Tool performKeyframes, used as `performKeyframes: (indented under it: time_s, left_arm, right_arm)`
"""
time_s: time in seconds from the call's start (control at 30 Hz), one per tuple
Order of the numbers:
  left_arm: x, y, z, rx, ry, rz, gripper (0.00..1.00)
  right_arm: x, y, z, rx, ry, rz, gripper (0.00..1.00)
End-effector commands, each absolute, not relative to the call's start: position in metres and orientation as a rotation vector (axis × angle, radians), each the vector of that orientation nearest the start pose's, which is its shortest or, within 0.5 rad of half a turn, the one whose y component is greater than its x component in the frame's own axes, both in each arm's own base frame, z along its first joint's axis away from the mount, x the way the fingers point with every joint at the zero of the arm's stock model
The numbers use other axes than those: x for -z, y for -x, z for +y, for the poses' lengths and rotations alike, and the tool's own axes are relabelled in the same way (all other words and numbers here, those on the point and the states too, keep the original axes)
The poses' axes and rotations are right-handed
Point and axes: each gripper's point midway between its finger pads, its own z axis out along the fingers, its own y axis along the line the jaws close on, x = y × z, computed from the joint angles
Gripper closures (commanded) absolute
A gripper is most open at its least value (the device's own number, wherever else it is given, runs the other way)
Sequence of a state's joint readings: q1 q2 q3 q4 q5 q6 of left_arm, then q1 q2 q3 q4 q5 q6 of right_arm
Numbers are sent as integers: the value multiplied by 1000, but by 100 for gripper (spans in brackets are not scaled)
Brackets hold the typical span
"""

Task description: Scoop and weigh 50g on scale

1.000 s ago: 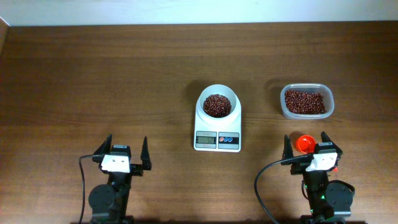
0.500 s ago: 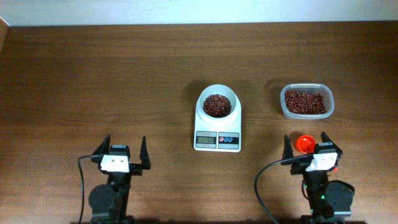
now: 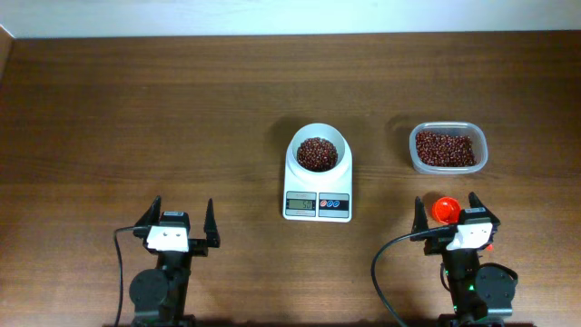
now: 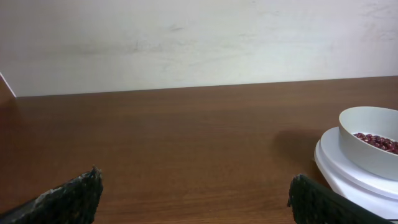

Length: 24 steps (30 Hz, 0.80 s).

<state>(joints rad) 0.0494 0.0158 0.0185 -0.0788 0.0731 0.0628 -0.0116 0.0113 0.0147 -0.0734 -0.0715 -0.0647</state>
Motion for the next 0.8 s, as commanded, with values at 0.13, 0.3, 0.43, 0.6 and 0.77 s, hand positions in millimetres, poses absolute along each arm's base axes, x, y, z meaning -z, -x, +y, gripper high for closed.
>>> performKeyframes:
  time_s: [0.13,0.3,0.43,0.6,0.77]
  left_arm:
    - [-158,-245,-18,29,-123,1637,1]
    - [-158,-246,-13,12,-105,1638,1]
    - [-158,-246,-13,12,-105,1639,1]
    - [-158,-246,-13,12,-105,1639,1]
    - [-158,-246,-13,12,-105,1639,1]
  right_arm:
    - [-157,-246,9,4,104,1638,1]
    - [-158,-246,9,4,104,1638,1]
    - [-157,-246,9,4,104,1638,1]
    - [-157,-246,9,4,104,1638,1]
    - [-158,-246,9,4,104,1638,1]
